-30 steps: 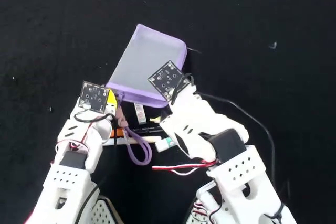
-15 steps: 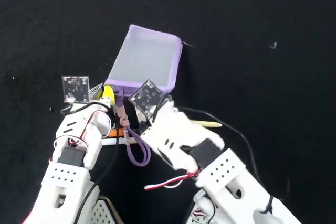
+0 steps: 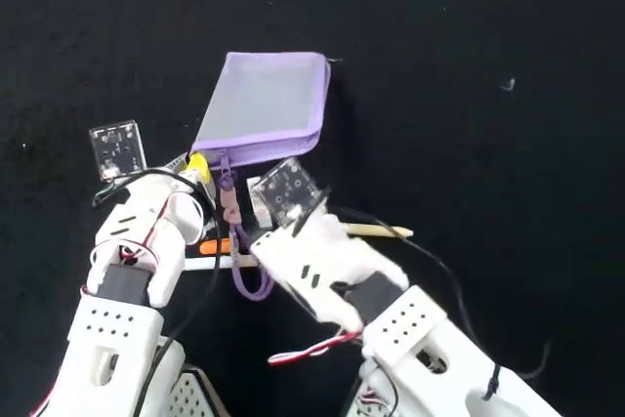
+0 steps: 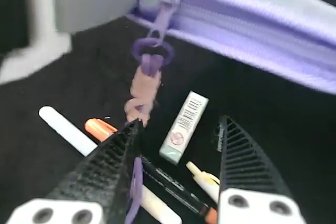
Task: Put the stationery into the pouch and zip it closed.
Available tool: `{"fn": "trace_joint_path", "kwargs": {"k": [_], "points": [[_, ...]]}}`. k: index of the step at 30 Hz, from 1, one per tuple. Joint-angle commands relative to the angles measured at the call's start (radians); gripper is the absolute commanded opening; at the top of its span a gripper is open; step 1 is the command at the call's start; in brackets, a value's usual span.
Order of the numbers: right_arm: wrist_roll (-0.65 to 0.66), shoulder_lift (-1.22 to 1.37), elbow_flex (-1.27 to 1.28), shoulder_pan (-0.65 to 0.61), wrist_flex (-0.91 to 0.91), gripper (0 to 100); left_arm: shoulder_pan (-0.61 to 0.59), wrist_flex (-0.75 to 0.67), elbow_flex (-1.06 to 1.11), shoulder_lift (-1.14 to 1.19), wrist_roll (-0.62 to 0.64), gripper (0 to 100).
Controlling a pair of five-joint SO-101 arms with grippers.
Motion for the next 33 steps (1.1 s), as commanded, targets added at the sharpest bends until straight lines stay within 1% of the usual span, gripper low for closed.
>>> {"fn": "trace_joint_path", "kwargs": {"k": [1,5,7,10,22,24,26,29,31,33], "points": [[-0.009,-0.015,0.041,-0.054,-0.132,20.9,0.015,0.011,-0.084,-0.018,0.054,3],[-0.009,-0.015,0.088,-0.069,-0.229,20.9,0.05,0.011,-0.088,-0.018,0.101,3],[-0.009,-0.015,0.105,-0.068,-0.262,20.9,0.087,0.011,-0.09,-0.018,0.1,3],[-0.009,-0.022,0.125,-0.066,-0.292,20.9,0.094,0.005,-0.09,-0.018,0.098,3],[-0.009,-0.022,0.137,-0.063,-0.304,20.9,0.081,0.012,-0.137,-0.02,0.103,3],[-0.009,-0.024,0.137,-0.063,-0.304,20.9,0.085,0.035,-0.166,-0.028,0.103,3],[-0.009,-0.024,0.137,-0.058,-0.304,20.9,0.09,0.094,-0.205,-0.061,0.104,3],[-0.009,-0.024,0.134,-0.014,-0.304,20.8,0.154,0.189,-0.237,-0.15,0.103,3],[-0.009,-0.025,0.134,0.002,-0.304,20.8,0.182,0.206,-0.223,-0.221,0.098,3],[-0.009,-0.025,0.133,0.005,-0.304,20.8,0.185,0.203,-0.188,-0.29,0.097,3]]}}
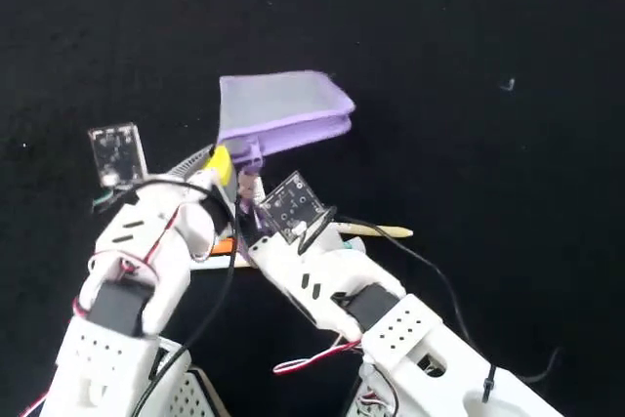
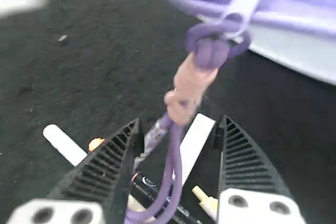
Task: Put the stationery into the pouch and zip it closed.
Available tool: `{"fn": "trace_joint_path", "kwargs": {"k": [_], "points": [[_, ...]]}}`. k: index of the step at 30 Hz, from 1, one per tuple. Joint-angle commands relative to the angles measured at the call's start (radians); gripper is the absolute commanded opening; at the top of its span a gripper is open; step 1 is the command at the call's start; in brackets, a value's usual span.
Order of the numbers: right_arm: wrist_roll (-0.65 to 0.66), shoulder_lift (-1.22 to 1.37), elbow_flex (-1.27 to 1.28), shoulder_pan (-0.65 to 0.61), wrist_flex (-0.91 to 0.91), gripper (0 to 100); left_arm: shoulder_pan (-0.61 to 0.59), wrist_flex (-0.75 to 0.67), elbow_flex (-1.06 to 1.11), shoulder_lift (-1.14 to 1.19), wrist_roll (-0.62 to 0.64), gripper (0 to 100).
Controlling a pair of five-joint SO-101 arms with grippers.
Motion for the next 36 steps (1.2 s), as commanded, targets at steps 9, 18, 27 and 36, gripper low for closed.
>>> {"fn": "trace_joint_path", "kwargs": {"k": [9,18,27,36], "points": [[-0.002,-0.277,0.067,0.029,0.031,20.8,0.028,0.011,0.051,-0.295,-0.002,3],[-0.008,-0.653,0.183,0.028,0.143,20.8,0.059,0.018,0.076,-0.295,-0.028,3],[-0.009,-0.728,0.183,0.029,0.201,20.8,0.097,0.021,0.088,-0.302,-0.029,3],[-0.009,-0.728,0.183,0.029,0.219,20.8,0.101,0.021,0.087,-0.302,-0.029,3]]}}
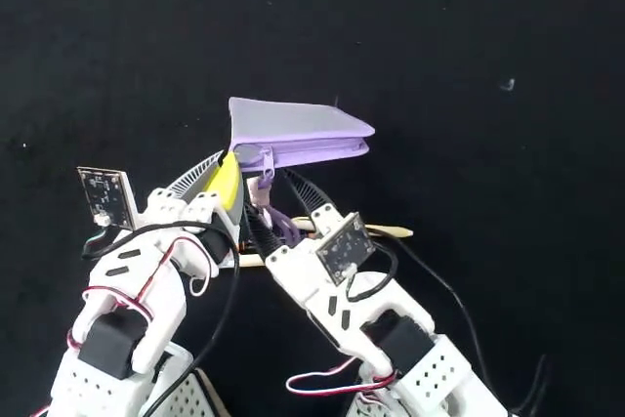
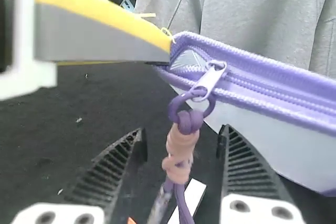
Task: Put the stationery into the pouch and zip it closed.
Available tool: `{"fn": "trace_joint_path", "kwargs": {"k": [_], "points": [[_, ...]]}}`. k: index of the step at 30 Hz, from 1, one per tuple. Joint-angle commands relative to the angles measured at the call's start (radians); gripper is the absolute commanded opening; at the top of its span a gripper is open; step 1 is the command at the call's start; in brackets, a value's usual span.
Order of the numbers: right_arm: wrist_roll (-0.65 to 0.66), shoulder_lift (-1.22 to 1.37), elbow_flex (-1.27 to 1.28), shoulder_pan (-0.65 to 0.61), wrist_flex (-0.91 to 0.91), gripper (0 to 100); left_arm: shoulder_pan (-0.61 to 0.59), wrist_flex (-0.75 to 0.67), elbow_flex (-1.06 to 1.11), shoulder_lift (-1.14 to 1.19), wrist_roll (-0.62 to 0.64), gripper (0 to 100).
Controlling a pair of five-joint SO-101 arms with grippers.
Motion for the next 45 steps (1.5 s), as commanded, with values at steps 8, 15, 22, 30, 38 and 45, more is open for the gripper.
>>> {"fn": "trace_joint_path", "kwargs": {"k": [8,15,22,30,38,45], "points": [[-0.009,-0.018,-0.002,0.064,0.008,20.8,0.041,0.003,-0.015,-0.012,-0.012,3],[-0.009,-0.018,-0.002,0.072,-0.008,3.8,0.127,0.003,-0.008,-0.012,-0.097,3],[-0.009,-0.021,-0.002,0.069,-0.005,2.6,0.088,0.003,-0.008,-0.012,-0.1,3],[-0.009,-0.027,-0.002,0.064,0.028,23.6,0.019,0.002,-0.008,-0.012,-0.098,3],[-0.009,-0.027,-0.002,0.064,0.029,15.8,0.021,0.002,-0.007,-0.012,-0.098,3],[-0.009,-0.027,-0.002,0.064,0.029,5.2,0.021,0.003,-0.007,-0.012,-0.098,3]]}}
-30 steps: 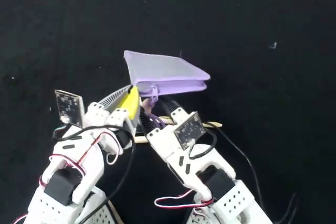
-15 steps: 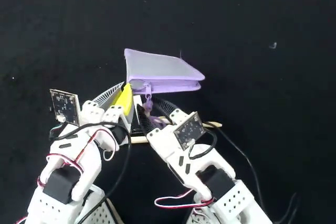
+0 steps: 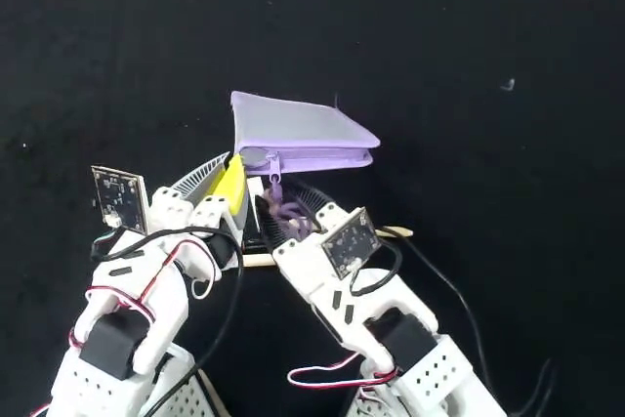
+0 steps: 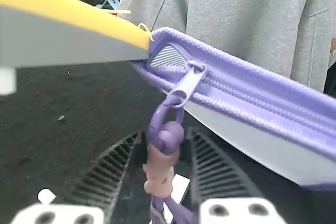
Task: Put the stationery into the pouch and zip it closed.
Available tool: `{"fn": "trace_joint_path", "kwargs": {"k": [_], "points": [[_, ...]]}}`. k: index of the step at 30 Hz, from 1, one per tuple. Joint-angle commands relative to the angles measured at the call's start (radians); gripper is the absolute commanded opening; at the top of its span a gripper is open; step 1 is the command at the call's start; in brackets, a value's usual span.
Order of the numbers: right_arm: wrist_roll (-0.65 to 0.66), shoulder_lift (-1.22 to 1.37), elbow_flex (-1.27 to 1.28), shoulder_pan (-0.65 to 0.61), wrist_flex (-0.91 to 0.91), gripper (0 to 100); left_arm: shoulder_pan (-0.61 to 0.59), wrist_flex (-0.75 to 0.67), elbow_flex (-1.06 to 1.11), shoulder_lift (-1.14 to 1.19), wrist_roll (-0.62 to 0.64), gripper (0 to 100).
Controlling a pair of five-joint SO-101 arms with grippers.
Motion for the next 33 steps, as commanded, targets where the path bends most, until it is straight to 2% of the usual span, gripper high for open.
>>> {"fn": "trace_joint_path", "kwargs": {"k": [1,8,16,21,29,33], "points": [[-0.009,-0.025,-0.004,0.009,0.003,3.4,-0.005,0.003,-0.007,-0.012,-0.008,3],[-0.008,-0.027,-0.013,0.012,0.009,1.1,-0.027,-0.008,0.024,-0.012,-0.014,3],[0.0,-0.027,-0.122,0.015,0.18,1.1,-0.203,-0.008,0.024,-0.012,-0.015,3],[0.0,-0.027,-0.166,0.118,0.219,1.1,-0.271,-0.009,0.036,-0.012,-0.015,3],[-0.006,-0.027,-0.263,0.241,0.339,1.1,-0.361,-0.262,0.209,-0.012,-0.084,3],[-0.006,-0.027,-0.266,0.249,0.348,1.1,-0.371,-0.292,0.229,-0.012,-0.078,3]]}}
